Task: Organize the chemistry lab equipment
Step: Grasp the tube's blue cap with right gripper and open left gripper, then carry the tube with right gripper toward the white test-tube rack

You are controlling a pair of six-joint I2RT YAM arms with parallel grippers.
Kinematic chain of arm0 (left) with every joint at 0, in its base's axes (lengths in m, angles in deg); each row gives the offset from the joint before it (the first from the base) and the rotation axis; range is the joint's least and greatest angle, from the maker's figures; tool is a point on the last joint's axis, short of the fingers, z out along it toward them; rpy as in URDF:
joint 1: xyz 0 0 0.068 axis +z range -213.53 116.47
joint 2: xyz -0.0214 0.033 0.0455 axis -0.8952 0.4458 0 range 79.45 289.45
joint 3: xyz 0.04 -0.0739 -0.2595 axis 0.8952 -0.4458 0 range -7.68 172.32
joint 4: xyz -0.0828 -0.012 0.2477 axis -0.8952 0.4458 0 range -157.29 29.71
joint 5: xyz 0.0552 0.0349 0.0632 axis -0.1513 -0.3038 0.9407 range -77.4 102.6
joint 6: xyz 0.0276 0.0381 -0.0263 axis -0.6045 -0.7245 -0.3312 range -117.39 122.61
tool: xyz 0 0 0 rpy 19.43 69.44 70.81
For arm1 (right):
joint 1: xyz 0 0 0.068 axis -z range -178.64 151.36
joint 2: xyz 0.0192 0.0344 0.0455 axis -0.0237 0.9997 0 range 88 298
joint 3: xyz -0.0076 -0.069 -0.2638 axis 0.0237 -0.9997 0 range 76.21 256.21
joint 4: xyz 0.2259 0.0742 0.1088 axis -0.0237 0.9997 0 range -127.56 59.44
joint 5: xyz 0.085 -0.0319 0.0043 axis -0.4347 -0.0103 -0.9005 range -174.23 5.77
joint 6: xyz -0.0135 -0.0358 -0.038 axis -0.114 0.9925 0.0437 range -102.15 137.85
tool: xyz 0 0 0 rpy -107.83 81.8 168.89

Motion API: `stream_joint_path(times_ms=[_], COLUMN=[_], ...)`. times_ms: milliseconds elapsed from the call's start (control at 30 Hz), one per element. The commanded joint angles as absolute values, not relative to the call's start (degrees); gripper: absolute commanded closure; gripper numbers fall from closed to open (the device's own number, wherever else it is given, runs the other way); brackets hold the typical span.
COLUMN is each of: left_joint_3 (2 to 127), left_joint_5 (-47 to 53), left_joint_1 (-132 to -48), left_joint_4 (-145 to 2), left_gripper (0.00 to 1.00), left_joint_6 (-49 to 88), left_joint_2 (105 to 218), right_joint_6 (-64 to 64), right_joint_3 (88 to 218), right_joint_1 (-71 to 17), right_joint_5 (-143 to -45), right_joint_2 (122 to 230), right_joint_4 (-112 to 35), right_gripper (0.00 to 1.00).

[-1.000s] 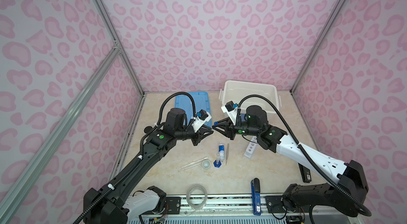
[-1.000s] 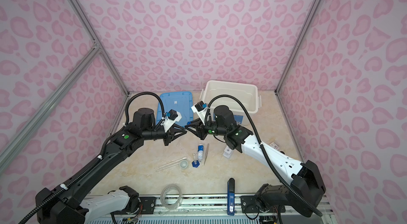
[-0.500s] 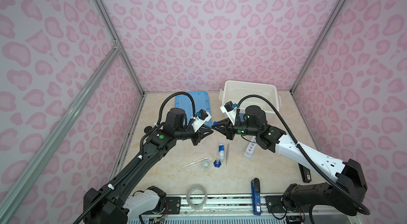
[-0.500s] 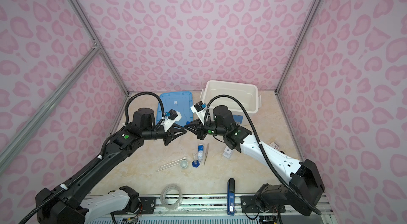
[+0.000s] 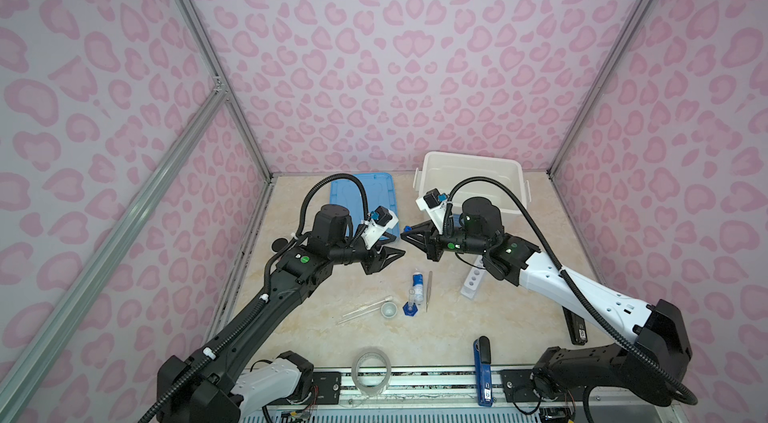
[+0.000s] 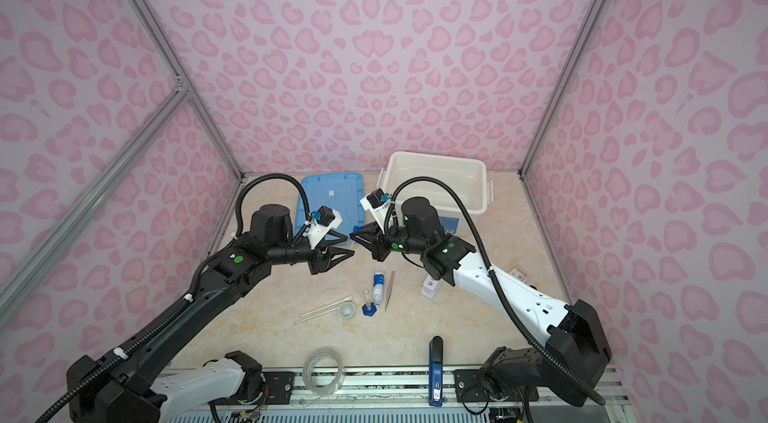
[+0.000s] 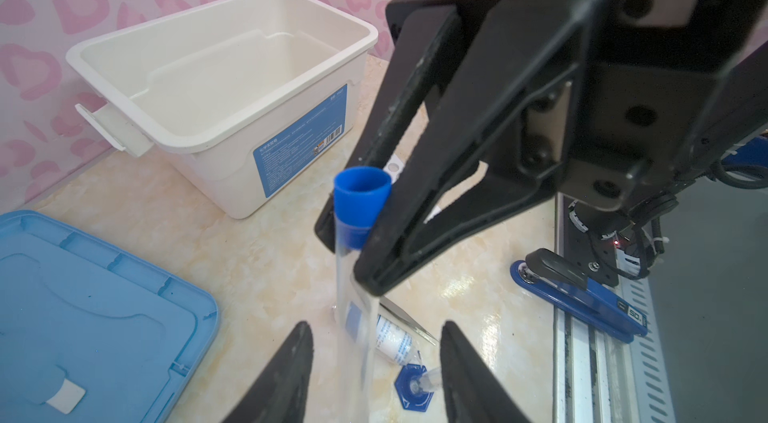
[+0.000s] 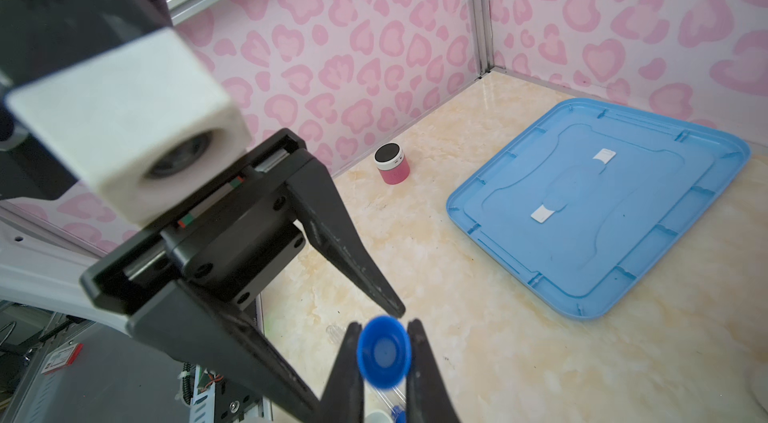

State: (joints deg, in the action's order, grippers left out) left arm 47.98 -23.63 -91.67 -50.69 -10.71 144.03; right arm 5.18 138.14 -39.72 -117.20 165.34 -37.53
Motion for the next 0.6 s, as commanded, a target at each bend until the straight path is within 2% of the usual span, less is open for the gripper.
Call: stream_joint_path(times_ms=[0,567], left_joint_3=[47.48,46.77], left_joint_5=[-22.42,-19.83], left_joint_1=[-91.65,-91.67], left_joint_4=[-52.96,-54.01], left_gripper=[0.45,0.44], left_joint_6=[-10.57,-10.73], left_joint_2=[143.04,141.85], right_joint_6=[7.19,8.79], right_joint_3=[138.68,139.40], right_joint_1=[-39.65,-36.28], right_joint_5=[-114.21,-97.39], right_joint_2=[164.91,159.14], right_joint_4=[-34.68,-22.25], right_gripper=[0.97,0.96])
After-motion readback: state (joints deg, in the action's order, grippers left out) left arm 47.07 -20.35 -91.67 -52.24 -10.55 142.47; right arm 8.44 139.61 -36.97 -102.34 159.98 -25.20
